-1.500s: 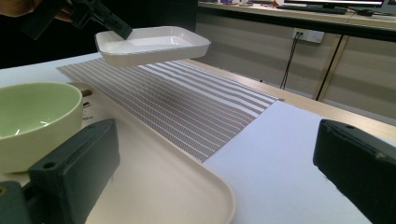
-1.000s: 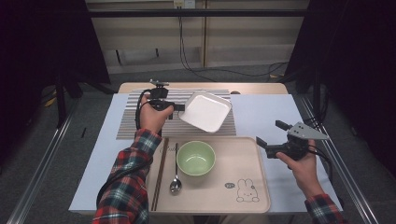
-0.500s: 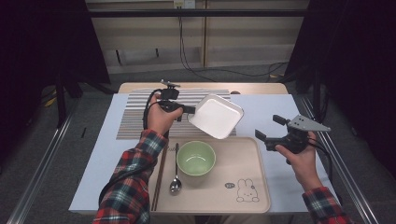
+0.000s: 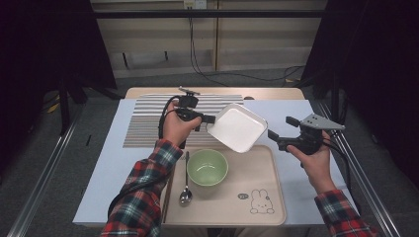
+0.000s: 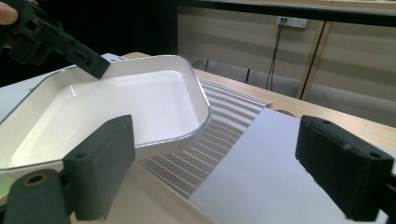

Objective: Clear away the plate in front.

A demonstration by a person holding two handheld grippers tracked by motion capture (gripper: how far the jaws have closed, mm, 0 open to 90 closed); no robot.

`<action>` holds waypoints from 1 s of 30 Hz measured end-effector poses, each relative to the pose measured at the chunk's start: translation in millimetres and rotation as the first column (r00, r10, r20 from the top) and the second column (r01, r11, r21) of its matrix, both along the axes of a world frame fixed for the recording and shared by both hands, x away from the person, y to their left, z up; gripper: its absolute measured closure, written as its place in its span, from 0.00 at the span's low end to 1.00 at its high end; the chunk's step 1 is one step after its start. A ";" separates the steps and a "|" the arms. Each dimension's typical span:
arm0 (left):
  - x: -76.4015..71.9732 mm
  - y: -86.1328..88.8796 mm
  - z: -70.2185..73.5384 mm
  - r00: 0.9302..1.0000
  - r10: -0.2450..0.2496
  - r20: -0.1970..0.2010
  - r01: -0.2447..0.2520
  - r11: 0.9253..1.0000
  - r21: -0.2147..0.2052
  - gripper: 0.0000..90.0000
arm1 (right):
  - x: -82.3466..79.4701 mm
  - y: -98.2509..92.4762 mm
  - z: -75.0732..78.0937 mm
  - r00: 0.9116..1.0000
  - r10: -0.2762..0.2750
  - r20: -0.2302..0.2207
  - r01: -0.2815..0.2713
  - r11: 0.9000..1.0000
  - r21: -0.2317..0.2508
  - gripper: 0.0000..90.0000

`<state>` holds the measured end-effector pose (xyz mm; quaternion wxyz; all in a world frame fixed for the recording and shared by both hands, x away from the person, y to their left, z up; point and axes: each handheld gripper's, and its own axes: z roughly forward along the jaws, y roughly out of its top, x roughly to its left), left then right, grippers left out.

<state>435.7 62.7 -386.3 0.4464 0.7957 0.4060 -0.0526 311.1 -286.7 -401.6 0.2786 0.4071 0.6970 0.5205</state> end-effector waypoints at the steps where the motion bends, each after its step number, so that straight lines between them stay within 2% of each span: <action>1: -0.5 -0.8 -0.3 1.000 0.002 -0.002 -0.002 1.000 -0.001 0.99 | 1.2 0.9 0.1 1.000 -0.009 0.008 0.009 1.000 -0.007 0.15; 5: -0.8 -1.7 -1.2 1.000 -0.010 -0.001 0.010 1.000 0.013 0.99 | 4.0 3.4 -1.0 1.000 -0.014 -0.002 0.014 1.000 -0.016 0.20; 11: -2.6 -5.1 -1.3 1.000 -0.024 0.001 0.024 1.000 -0.005 0.99 | 9.3 8.3 -3.6 1.000 0.003 -0.021 -0.004 1.000 -0.022 0.31; 14: -4.1 -7.4 -1.1 0.999 -0.038 0.009 0.038 0.999 0.004 0.99 | 10.2 10.6 -4.4 1.000 0.000 -0.029 0.000 1.000 -0.015 0.36; 17: -5.5 -9.3 0.3 0.998 -0.057 0.003 0.057 0.998 0.001 0.99 | 12.6 11.4 -6.4 0.999 0.020 -0.036 -0.021 0.999 -0.036 0.37; 19: -6.6 -11.5 0.9 0.998 -0.068 0.010 0.067 0.998 0.002 0.99 | 12.8 11.0 -5.8 0.999 0.018 -0.046 -0.019 0.999 -0.027 0.39; 22: -8.6 -15.2 0.9 0.997 -0.081 0.008 0.081 0.997 0.003 0.99 | 14.2 10.3 -5.0 0.999 0.026 -0.031 -0.027 0.999 -0.030 0.43; 25: -11.1 -17.6 0.5 0.996 -0.087 0.006 0.087 0.996 -0.007 0.99 | 16.8 9.3 -4.4 0.999 0.025 -0.045 -0.026 0.999 -0.023 0.46; 30: -14.0 -19.4 -0.1 0.995 -0.098 0.011 0.098 0.995 -0.013 0.99 | 20.3 8.4 -1.1 0.997 0.038 -0.074 -0.042 0.998 -0.047 0.50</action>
